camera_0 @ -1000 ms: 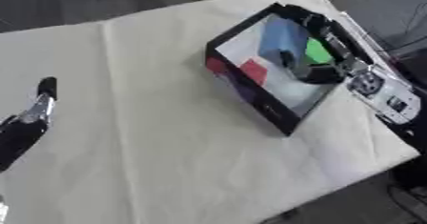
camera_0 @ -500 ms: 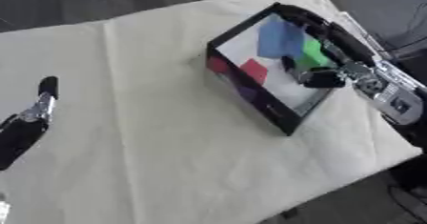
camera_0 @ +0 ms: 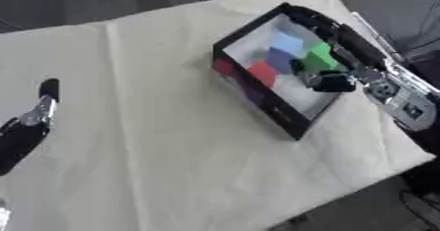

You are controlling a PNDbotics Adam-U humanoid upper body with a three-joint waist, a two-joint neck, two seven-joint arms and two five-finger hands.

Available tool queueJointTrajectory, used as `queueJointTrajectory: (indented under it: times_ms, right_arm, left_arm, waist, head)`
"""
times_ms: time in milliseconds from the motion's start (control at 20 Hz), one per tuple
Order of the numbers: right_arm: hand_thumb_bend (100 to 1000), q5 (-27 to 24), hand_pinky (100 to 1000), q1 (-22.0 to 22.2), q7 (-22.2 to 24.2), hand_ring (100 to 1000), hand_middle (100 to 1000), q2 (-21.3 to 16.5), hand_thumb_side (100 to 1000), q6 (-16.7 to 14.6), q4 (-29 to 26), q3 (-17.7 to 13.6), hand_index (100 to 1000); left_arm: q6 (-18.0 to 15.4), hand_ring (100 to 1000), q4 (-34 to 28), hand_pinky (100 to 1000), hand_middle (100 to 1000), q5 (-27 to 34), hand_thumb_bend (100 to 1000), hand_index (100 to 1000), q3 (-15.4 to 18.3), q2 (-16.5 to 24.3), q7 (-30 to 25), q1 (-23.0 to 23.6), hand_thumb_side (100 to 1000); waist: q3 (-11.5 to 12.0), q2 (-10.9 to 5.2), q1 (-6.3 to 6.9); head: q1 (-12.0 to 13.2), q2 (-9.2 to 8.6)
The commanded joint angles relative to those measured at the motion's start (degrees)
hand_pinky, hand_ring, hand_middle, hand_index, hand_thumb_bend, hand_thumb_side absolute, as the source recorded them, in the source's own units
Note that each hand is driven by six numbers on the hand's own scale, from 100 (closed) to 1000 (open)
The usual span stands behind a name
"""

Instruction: Pick up the objects with one hand, pass them to the other hand, and then place them into the box on the other side of the table.

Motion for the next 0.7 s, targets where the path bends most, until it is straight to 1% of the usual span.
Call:
queueJointTrajectory:
  times_ms: [50, 100, 150, 200, 250, 300, 350, 400, 450, 550, 600, 700]
  right_arm:
    - [100, -0.7, 1000, 0.1, 0.4, 1000, 1000, -1.3, 162, 0.0, -1.2, -0.5, 1000]
    - [100, -1.3, 1000, 0.0, 0.5, 1000, 1000, -1.2, 171, 0.0, -1.4, -0.4, 1000]
    - [100, -2.8, 1000, -0.1, 0.5, 1000, 1000, -1.0, 221, -0.1, -1.9, 0.1, 1000]
    - [100, -5.5, 1000, -0.4, 0.7, 1000, 1000, -0.8, 273, -0.5, -2.7, 0.8, 1000]
    - [100, -9.0, 1000, -0.6, 1.3, 1000, 1000, -0.5, 398, -1.4, -4.1, 1.9, 1000]
    - [100, -13.2, 1000, -0.6, 2.9, 1000, 1000, -0.2, 455, -2.6, -6.1, 3.0, 1000]
    - [100, -17.9, 1000, -0.5, 5.5, 1000, 1000, 0.2, 470, -3.7, -8.0, 3.9, 1000]
    - [100, -22.8, 1000, -0.7, 9.0, 1000, 1000, 0.5, 470, -4.5, -9.1, 4.3, 1000]
    - [100, -28.0, 1000, -1.1, 12.8, 1000, 1000, 0.9, 470, -5.3, -9.5, 4.6, 1000]
    - [100, -37.6, 1000, -1.5, 21.6, 1000, 1000, 1.8, 470, -7.1, -9.9, 4.5, 1000]
    - [100, -42.1, 1000, -1.6, 26.7, 1000, 1000, 2.4, 470, -7.5, -10.0, 4.5, 1000]
    - [100, -50.4, 1000, -1.7, 37.5, 1000, 1000, 4.1, 470, -6.5, -10.0, 4.2, 1000]
  left_arm:
    - [-0.1, 766, -0.9, 867, 711, 0.1, 509, 820, 0.4, 0.5, 0.3, -0.6, 438]
    - [-0.1, 766, -0.9, 867, 711, 0.1, 508, 820, 0.4, 0.5, 0.3, -0.6, 438]
    - [-0.1, 765, -0.9, 866, 708, 0.1, 503, 820, 0.5, 0.4, 0.4, -0.5, 441]
    - [-0.1, 764, -0.9, 865, 708, 0.1, 496, 820, 0.5, 0.4, 0.6, -0.5, 446]
    - [0.0, 764, -1.1, 866, 707, 0.2, 485, 819, 0.7, 0.4, 0.8, -0.5, 458]
    - [0.1, 763, -1.3, 865, 705, 0.2, 459, 819, 1.0, 0.5, 1.1, -0.5, 483]
    - [0.3, 762, -1.7, 864, 704, 0.3, 439, 817, 1.4, 0.8, 1.5, -0.6, 500]
    - [0.4, 757, -2.3, 862, 709, 0.6, 403, 814, 2.0, 1.3, 2.0, -0.6, 528]
    - [0.5, 755, -3.2, 861, 714, 0.9, 388, 817, 2.8, 2.2, 2.6, -0.7, 542]
    - [1.0, 758, -5.7, 856, 725, 2.0, 347, 831, 5.2, 5.0, 3.8, -0.2, 573]
    - [1.4, 758, -7.0, 856, 727, 2.9, 331, 834, 6.5, 6.6, 4.3, 0.3, 580]
    - [2.3, 755, -9.4, 855, 731, 4.6, 306, 836, 9.4, 9.7, 5.4, 1.9, 601]
  waist:
    - [-0.1, -1.10, 0.00]
    - [-0.1, -1.12, -0.03]
    - [-0.1, -1.16, -0.06]
    - [-0.2, -1.20, -0.08]
    - [-0.1, -1.25, -0.05]
    - [-0.1, -1.33, 0.00]
    - [0.0, -1.43, 0.07]
    - [0.0, -1.59, 0.14]
    - [0.1, -1.77, 0.22]
    - [0.2, -2.20, 0.41]
    - [0.3, -2.38, 0.46]
    - [0.4, -2.68, 0.49]
  head:
    - [0.0, 0.04]
    - [0.0, 0.06]
    - [0.1, 0.12]
    - [0.4, 0.17]
    - [0.8, 0.20]
    - [1.5, 0.21]
    - [2.3, 0.24]
    - [3.1, 0.29]
    - [4.2, 0.32]
    - [6.8, 0.58]
    - [8.0, 0.73]
    - [9.9, 0.90]
